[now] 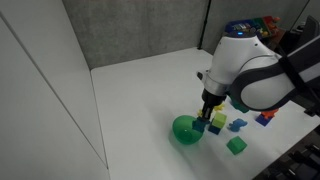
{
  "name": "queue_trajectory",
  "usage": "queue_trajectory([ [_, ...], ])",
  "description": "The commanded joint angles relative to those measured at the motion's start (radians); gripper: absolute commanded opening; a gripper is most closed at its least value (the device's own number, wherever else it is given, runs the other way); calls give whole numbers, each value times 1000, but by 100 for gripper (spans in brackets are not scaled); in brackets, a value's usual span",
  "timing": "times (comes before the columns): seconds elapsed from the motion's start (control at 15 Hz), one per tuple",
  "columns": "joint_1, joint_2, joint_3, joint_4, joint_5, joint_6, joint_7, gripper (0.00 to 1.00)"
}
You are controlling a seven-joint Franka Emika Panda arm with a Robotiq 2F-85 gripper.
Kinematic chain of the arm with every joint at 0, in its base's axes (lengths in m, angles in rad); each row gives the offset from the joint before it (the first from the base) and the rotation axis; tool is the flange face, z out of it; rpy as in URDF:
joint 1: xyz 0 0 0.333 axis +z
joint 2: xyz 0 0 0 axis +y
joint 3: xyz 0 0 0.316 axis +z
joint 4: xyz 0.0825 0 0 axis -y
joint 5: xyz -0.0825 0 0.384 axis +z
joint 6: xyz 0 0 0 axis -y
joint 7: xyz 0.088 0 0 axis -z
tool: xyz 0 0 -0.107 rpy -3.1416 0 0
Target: Pick up the green toy from the blue ball and put it in the green bowl
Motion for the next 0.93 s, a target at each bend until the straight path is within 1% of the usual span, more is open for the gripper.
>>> queue_trajectory([
  [0.0, 25, 58, -30, 30, -58, 43, 64, 4],
  [0.2, 46, 87, -57, 47, -97, 57, 103, 4],
  [0.27, 52, 93, -64, 52, -107, 52, 113, 24],
  [0.33, 61, 98, -75, 57, -121, 48, 124, 35],
  [0.47, 67, 103, -84, 64, -131, 35, 135, 48],
  [0.6, 65, 100, -81, 66, -123, 19, 136, 66],
  [0.8, 45, 82, -65, 69, -94, -16, 124, 88],
  [0.87, 31, 74, -56, 73, -75, -40, 116, 96],
])
